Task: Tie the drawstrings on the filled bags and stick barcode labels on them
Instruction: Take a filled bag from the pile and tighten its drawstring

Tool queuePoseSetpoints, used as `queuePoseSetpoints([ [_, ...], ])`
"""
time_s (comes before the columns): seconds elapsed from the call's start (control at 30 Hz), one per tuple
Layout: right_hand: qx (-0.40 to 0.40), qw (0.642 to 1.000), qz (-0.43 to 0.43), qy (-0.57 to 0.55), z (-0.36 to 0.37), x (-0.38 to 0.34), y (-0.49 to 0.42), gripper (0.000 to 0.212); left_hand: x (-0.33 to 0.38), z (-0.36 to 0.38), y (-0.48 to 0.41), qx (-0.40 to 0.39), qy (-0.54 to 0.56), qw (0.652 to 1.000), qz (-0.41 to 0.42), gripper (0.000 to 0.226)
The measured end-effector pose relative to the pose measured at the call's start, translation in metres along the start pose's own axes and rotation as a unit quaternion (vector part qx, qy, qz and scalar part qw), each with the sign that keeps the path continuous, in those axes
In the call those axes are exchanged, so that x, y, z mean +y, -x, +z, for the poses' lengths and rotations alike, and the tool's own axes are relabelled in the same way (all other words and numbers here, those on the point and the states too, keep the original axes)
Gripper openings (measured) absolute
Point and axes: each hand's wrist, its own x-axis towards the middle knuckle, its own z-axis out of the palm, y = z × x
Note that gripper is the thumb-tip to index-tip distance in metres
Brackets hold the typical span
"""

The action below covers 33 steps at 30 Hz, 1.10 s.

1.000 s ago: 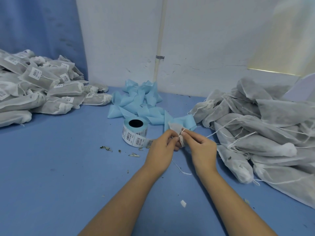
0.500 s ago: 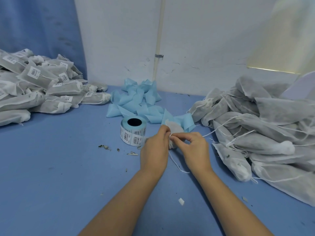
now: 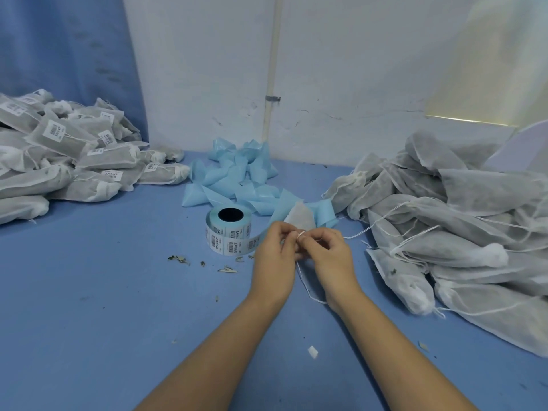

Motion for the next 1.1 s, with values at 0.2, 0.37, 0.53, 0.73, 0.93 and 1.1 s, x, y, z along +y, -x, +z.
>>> queuePoseSetpoints([
  [0.2,-0.070,0.987,0.046,-0.140,-0.005,-0.003,-0.002,0.016,0.000,-0.006,-0.002,-0.049,-0.138,0.987,0.072,0.015],
  [0.37,-0.118,0.967,0.073,-0.213,-0.010,-0.006,-0.005,0.034,0.002,-0.009,-0.003,-0.067,-0.154,0.981,0.093,0.014],
  [0.53,-0.078,0.960,0.092,-0.251,-0.011,-0.005,-0.007,0.030,-0.001,-0.008,-0.004,-0.081,-0.109,0.989,0.065,0.017],
  [0.73,-0.093,0.964,0.093,-0.232,-0.014,-0.006,-0.008,0.019,-0.005,-0.010,-0.008,-0.069,-0.080,0.994,0.038,0.016],
  [0.93,-0.123,0.964,0.091,-0.218,-0.013,-0.009,-0.007,0.021,-0.007,-0.010,-0.008,-0.073,-0.082,0.993,0.037,0.014],
  [1.1,-0.088,0.927,0.145,-0.336,-0.019,-0.008,-0.010,0.016,-0.005,-0.010,-0.009,-0.064,-0.077,0.995,0.027,0.019],
])
